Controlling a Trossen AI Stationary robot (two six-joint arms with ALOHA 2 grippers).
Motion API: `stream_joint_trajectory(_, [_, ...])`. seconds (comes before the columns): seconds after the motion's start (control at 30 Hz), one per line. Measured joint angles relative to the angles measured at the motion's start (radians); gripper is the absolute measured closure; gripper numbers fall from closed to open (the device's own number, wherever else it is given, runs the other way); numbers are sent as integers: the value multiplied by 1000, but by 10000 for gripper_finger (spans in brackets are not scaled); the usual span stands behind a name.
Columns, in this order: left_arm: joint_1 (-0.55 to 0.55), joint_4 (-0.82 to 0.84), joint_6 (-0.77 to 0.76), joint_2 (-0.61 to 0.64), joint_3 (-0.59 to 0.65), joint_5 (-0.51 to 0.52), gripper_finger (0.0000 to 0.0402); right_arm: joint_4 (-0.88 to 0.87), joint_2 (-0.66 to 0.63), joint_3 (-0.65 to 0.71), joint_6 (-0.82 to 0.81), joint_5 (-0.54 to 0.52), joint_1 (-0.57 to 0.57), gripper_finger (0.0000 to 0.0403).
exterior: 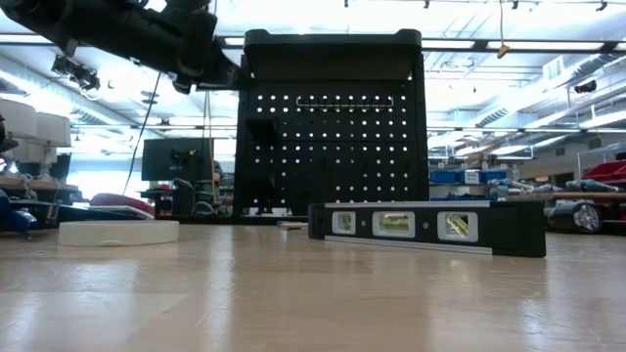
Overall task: Hang tools onto peg board
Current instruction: Hang the bottom wrench onto the black pegboard
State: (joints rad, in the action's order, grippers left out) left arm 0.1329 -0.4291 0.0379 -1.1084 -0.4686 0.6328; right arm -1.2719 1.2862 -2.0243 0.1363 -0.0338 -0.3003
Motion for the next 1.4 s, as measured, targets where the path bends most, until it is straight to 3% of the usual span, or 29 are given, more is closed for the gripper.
stream_joint_trajectory(0.13, [0,65,-22,0,0,-5,310,100,-71,218,-71,-76,90,319])
stream_joint_trajectory(0.33, [0,75,-13,0,0,-9,310,351,-194,580,-164,-74,171,319])
stream_joint_trajectory(0.63, [0,84,-113,0,0,-9,310,651,-357,1034,-289,-70,222,319])
stream_joint_trajectory(0.83, [0,83,-183,0,0,-23,310,885,-395,1284,-320,-70,229,319])
stream_joint_trajectory(0.9, [0,83,-201,0,0,-34,310,969,-389,1358,-320,-89,229,320])
stream_joint_trajectory(1.07, [0,85,-256,0,0,-45,310,1054,-377,1488,-385,-325,228,318])
stream_joint_trajectory(1.4, [0,74,-279,0,0,-72,310,938,-349,1623,-497,-303,188,300])
